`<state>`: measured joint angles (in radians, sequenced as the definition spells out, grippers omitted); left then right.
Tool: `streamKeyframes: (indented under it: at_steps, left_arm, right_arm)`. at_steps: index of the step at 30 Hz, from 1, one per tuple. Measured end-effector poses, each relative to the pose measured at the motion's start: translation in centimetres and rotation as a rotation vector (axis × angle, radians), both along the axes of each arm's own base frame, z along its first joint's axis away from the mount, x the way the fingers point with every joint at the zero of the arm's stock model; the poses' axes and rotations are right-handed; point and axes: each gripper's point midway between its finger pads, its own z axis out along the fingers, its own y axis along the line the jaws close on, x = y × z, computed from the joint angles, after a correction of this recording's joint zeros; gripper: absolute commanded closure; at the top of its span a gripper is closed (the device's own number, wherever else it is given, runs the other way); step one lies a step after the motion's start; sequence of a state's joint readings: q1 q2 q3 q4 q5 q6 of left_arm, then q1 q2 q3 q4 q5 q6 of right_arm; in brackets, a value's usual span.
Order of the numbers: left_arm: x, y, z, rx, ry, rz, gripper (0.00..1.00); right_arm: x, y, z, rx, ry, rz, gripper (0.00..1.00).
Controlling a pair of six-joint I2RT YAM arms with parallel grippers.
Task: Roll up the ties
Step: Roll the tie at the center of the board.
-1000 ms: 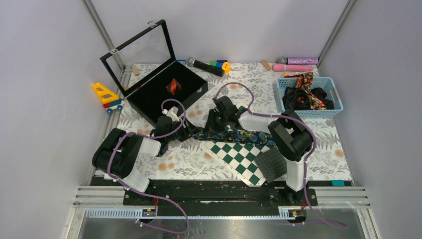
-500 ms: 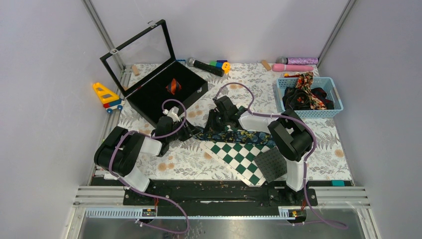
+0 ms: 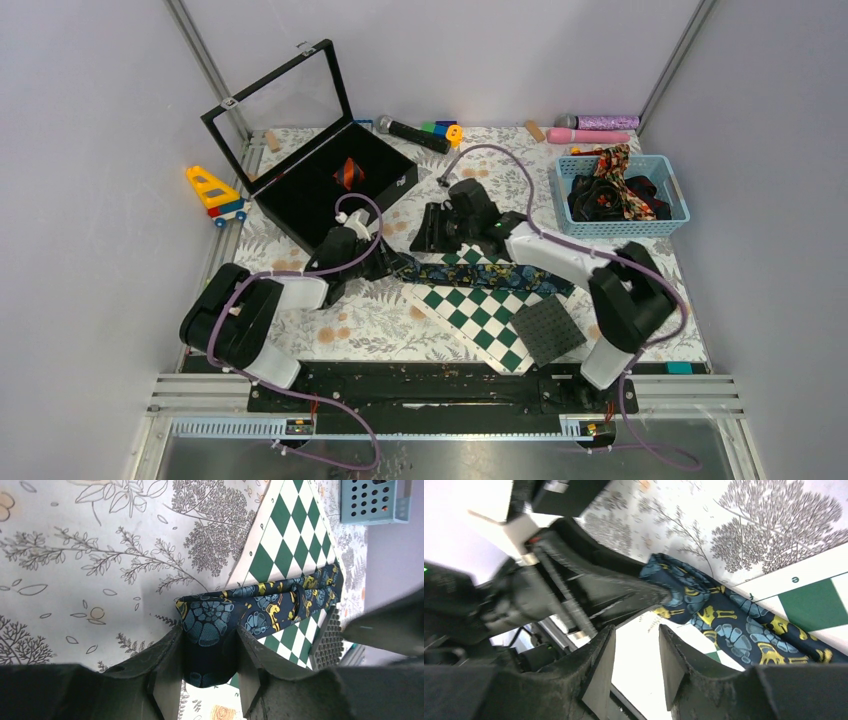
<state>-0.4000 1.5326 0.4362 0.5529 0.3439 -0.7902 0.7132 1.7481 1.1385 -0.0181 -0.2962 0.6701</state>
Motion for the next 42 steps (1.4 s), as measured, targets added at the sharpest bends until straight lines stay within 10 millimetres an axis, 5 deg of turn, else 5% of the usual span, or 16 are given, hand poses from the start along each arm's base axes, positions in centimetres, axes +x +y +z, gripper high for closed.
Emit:
streamKeyframes:
  at_steps: [6, 16, 26, 42]
  left_arm:
    - [0.9, -0.6, 1.1, 0.136, -0.031, -0.024, 0.63]
    - [0.8, -1.4, 1.9, 0.402, -0.060, -0.067, 0.65]
    - [0.2, -2.3, 1.7, 0.647, -0.077, -0.108, 0.71]
    - [-0.1, -4.3, 1.2, 1.063, -0.145, -0.133, 0.73]
  right_arm:
    - [0.5, -2.7, 6.2, 0.063, -0.147, -0.045, 0.53]
    - [-0.8, -9.6, 5.8, -0.038, -0.187, -0.181, 0.49]
    - [-1.7, -15.3, 11.9, -0.070, -0.409, -0.333, 0.46]
    - [-3.8, -21.2, 15.7, -0.133, -0.548, -0.493, 0.44]
